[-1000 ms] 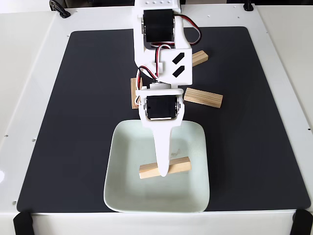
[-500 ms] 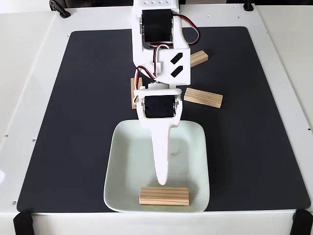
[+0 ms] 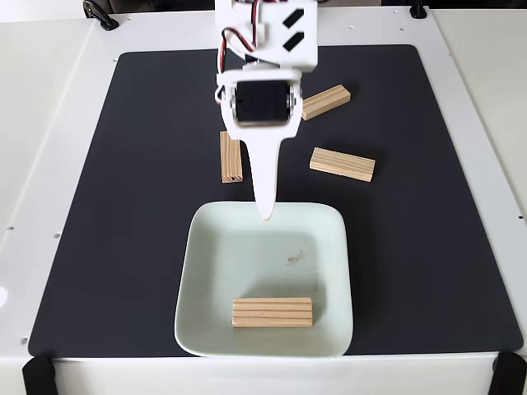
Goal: Pick up the wooden block and place them on the plate.
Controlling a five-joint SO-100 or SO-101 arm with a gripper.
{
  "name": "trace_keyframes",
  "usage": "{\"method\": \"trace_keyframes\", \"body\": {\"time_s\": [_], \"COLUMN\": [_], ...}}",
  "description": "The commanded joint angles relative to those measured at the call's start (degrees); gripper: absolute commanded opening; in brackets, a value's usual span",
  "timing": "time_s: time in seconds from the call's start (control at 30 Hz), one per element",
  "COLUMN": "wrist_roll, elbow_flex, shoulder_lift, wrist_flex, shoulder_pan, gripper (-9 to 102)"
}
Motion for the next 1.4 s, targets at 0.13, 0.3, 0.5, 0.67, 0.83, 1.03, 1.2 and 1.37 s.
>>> {"method": "trace_keyframes", "body": {"time_s": [0.13, 0.3, 0.5, 0.67, 0.83, 1.03, 1.2, 1.37], "wrist_roll": [-12.83, -21.01, -30.32, -37.44, -42.1, -42.71, -42.71, -42.8], "elbow_flex": [27.77, 47.81, 63.11, 66.53, 65.3, 64.34, 64.34, 64.34], "shoulder_lift": [32.52, 48.43, 65.21, 71.28, 73.3, 73.74, 73.74, 72.77], "wrist_flex": [0.26, 0.18, 0.26, 2.29, 11.07, 13.45, 13.45, 13.62], "shoulder_pan": [-0.18, 0.18, 0.09, 0.18, 1.32, 1.41, 1.32, 0.35], "gripper": [0, 0, 0, 0, 0, 0, 0, 0]}}
